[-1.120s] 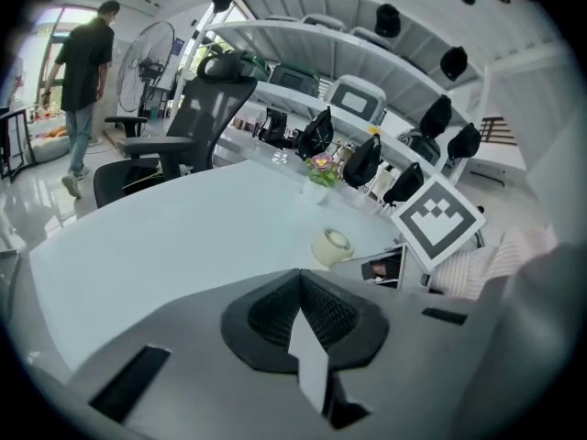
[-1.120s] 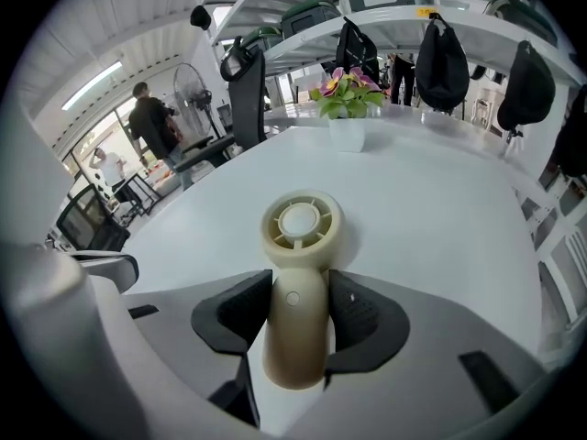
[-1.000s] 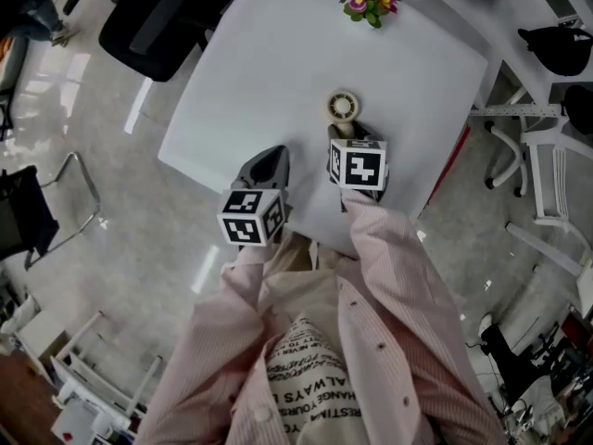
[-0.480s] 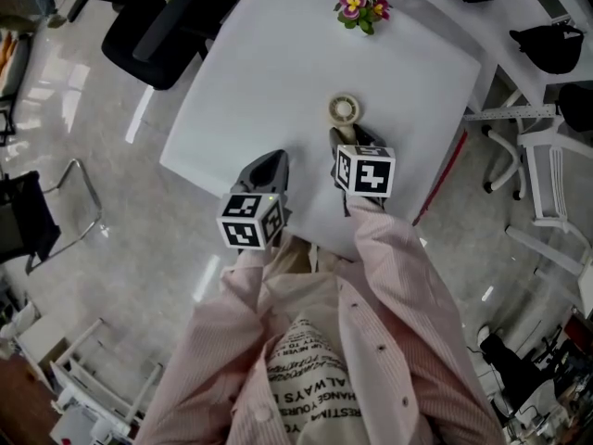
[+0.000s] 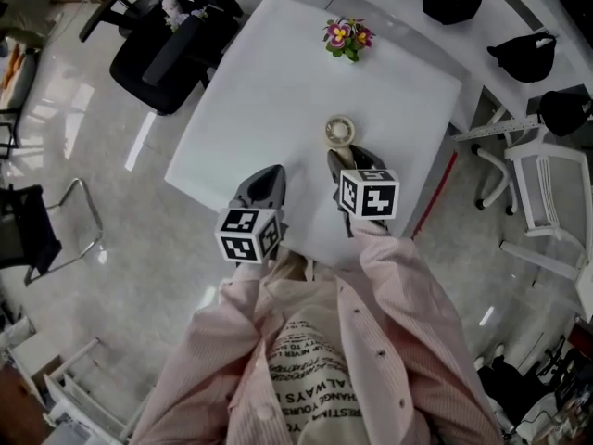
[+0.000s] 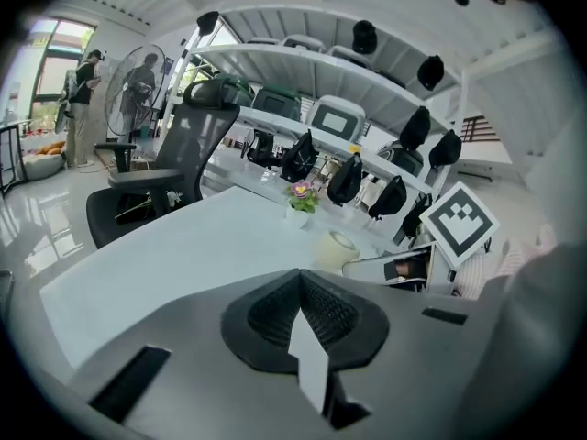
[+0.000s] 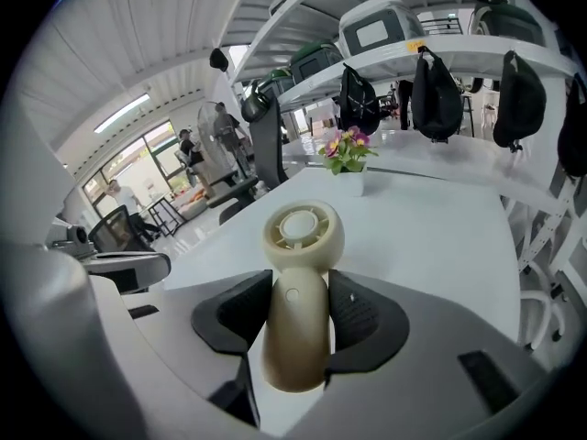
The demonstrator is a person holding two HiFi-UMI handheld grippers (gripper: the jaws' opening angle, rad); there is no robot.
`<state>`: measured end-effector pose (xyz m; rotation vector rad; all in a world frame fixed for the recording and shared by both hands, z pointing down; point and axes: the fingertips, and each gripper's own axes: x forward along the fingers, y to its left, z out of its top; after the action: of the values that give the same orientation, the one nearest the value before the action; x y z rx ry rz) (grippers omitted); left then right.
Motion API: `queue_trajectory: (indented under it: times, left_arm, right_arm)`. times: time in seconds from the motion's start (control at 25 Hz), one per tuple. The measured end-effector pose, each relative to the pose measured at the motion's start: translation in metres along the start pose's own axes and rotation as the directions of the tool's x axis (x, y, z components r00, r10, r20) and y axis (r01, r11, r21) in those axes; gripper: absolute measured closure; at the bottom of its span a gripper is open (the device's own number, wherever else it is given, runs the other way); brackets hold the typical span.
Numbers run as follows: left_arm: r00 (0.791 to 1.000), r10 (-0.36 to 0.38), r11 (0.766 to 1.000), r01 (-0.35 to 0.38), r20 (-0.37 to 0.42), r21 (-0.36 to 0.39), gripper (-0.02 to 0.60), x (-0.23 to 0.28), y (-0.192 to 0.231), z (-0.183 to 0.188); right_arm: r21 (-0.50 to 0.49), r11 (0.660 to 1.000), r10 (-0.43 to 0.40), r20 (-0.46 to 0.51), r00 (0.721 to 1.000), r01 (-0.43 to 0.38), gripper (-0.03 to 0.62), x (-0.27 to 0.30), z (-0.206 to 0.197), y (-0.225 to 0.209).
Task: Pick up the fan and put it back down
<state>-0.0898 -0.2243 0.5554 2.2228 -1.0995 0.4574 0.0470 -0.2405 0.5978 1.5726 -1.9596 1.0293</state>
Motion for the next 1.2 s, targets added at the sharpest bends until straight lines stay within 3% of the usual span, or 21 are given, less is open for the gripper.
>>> queue_trajectory:
  times: [0.4, 1.2]
  left_arm:
    - [0.997, -0.050, 0.996, 0.045, 0.066, 0.071, 0.580, -0.027, -0.025, 0.032]
    - [0.978, -0.093, 0.981, 0.058, 0.187, 0.184, 0.580, -0.074, -0.056, 0.086]
  right_arm:
    - [0.003, 0.995, 0.096, 0.094, 0.991, -0.096, 0.410, -0.058, 0.025, 0.015]
    - [-0.049, 0.986, 0.167, 0.305, 0.937, -0.160, 0.410, -0.153, 0.074, 0.026]
